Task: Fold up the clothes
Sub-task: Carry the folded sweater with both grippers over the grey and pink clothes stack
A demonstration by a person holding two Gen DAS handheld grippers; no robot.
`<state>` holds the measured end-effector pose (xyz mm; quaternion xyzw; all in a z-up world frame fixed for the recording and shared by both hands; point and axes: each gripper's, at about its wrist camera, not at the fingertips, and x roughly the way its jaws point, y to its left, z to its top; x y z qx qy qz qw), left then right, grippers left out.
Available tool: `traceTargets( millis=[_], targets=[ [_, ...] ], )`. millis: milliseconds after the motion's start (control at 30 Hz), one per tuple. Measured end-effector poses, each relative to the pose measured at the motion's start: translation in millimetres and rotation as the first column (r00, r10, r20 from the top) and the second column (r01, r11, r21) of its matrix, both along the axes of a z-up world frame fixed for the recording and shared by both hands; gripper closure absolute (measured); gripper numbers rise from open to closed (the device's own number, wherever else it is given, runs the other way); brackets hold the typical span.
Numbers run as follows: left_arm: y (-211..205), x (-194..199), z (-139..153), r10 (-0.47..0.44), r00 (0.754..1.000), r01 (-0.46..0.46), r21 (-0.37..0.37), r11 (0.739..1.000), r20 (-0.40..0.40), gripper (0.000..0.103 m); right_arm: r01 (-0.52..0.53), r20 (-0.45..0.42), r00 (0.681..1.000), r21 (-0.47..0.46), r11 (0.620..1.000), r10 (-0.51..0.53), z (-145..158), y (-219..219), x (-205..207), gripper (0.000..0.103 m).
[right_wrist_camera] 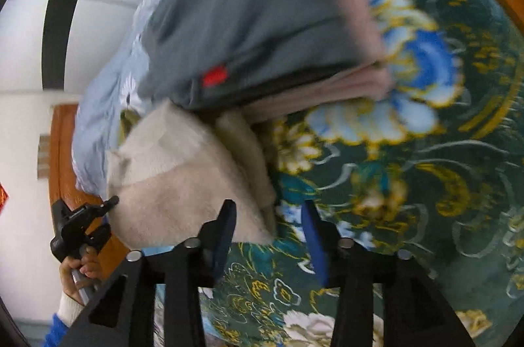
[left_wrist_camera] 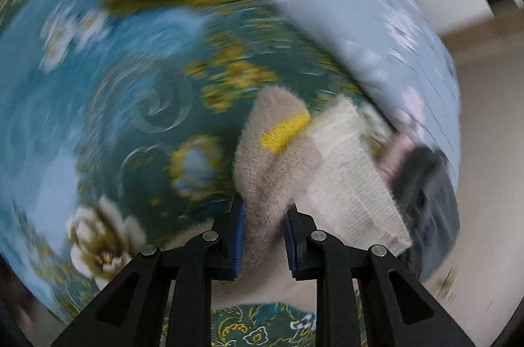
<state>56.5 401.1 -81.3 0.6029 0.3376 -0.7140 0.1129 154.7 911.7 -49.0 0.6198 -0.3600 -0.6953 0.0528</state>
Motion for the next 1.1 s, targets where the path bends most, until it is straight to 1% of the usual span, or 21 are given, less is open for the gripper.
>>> traceTargets(
  millis=[33,100,133,200,233,300,367,433,467,500,567,667,733,767,800,833,867,900,1000,1067,1100],
  targets=[
    [-13,7,-10,0.047,0.999,-0.047,0.011,0.999,0.021,0.081,-0.02,0.002,1.0,0.001,1.0,0.02,-6,-12,-6,0.051],
    [-36,20,-27,0.128,0.99,-0.13,0.028,0.991,0.057,0.081,-0.059,0.007,0.998,0.002,0.998,0.059,-18,-35,-18,0.049],
    [-44,28,-32,0.152,0.986,-0.155,0.034,0.987,0.065,0.081,-0.079,0.009,0.997,0.003,0.997,0.079,-24,-46,-24,0.049],
    [-58,41,-42,0.194,0.978,-0.198,0.042,0.979,0.08,0.086,-0.119,0.013,0.993,0.004,0.993,0.119,-37,-69,-36,0.046],
    [-64,46,-45,0.208,0.975,-0.212,0.042,0.976,0.085,0.089,-0.138,0.016,0.99,0.004,0.99,0.138,-43,-81,-43,0.044],
    [-70,51,-51,0.216,0.972,-0.222,0.052,0.974,0.095,0.089,-0.177,0.02,0.984,0.005,0.984,0.177,-55,-104,-55,0.043],
    [-74,54,-58,0.216,0.971,-0.224,0.067,0.972,0.106,0.089,-0.182,0.042,0.983,0.045,0.982,0.18,-67,-114,-58,0.041],
    [-76,55,-65,0.213,0.973,-0.222,0.108,0.969,0.092,0.089,-0.183,0.066,0.982,0.088,0.979,0.177,-79,-124,-61,0.037],
    [-77,55,-67,0.208,0.975,-0.216,0.126,0.968,0.079,0.087,-0.179,0.072,0.982,0.092,0.98,0.173,-83,-125,-61,0.036],
    [-76,53,-67,0.192,0.979,-0.2,0.133,0.971,0.068,0.081,-0.174,0.078,0.983,0.091,0.981,0.167,-86,-126,-60,0.035],
    [-73,46,-70,0.121,0.991,-0.127,0.129,0.984,0.049,0.075,-0.177,0.079,0.982,0.091,0.98,0.17,-88,-128,-59,0.034],
    [-63,30,-78,-0.017,0.998,0.012,0.091,0.996,0.064,0.074,-0.192,0.079,0.98,0.104,0.976,0.184,-89,-133,-59,0.033],
    [-59,21,-83,-0.074,0.994,0.069,0.065,0.996,0.076,0.073,-0.182,0.086,0.981,0.104,0.978,0.174,-92,-133,-58,0.032],
    [-59,18,-87,-0.083,0.993,0.079,0.052,0.995,0.084,0.069,-0.177,0.089,0.982,0.103,0.979,0.168,-94,-133,-57,0.031],
    [-61,17,-91,-0.083,0.992,0.079,0.042,0.996,0.091,0.061,-0.173,0.092,0.982,0.103,0.98,0.163,-95,-133,-57,0.031],
    [-64,18,-96,-0.072,0.993,0.069,0.04,0.997,0.094,0.056,-0.168,0.096,0.983,0.103,0.98,0.158,-97,-133,-56,0.031],
    [-68,19,-101,-0.052,0.994,0.048,0.047,0.998,0.094,0.049,-0.163,0.099,0.983,0.103,0.981,0.153,-98,-134,-55,0.031],
    [-71,21,-107,-0.03,0.995,0.024,0.065,0.998,0.092,0.045,-0.156,0.102,0.984,0.099,0.983,0.146,-99,-134,-55,0.031],
    [-79,27,-125,0.049,0.996,-0.06,0.173,0.983,0.073,0.043,-0.132,0.116,0.986,0.085,0.988,0.122,-102,-136,-53,0.03],
    [-78,28,-133,0.079,0.995,-0.09,0.233,0.968,0.055,0.043,-0.115,0.129,0.986,0.076,0.99,0.105,-103,-136,-53,0.03],
    [-78,28,-135,0.089,0.995,-0.098,0.249,0.964,0.048,0.043,-0.107,0.135,0.986,0.072,0.992,0.096,-103,-137,-53,0.031]
  ],
)
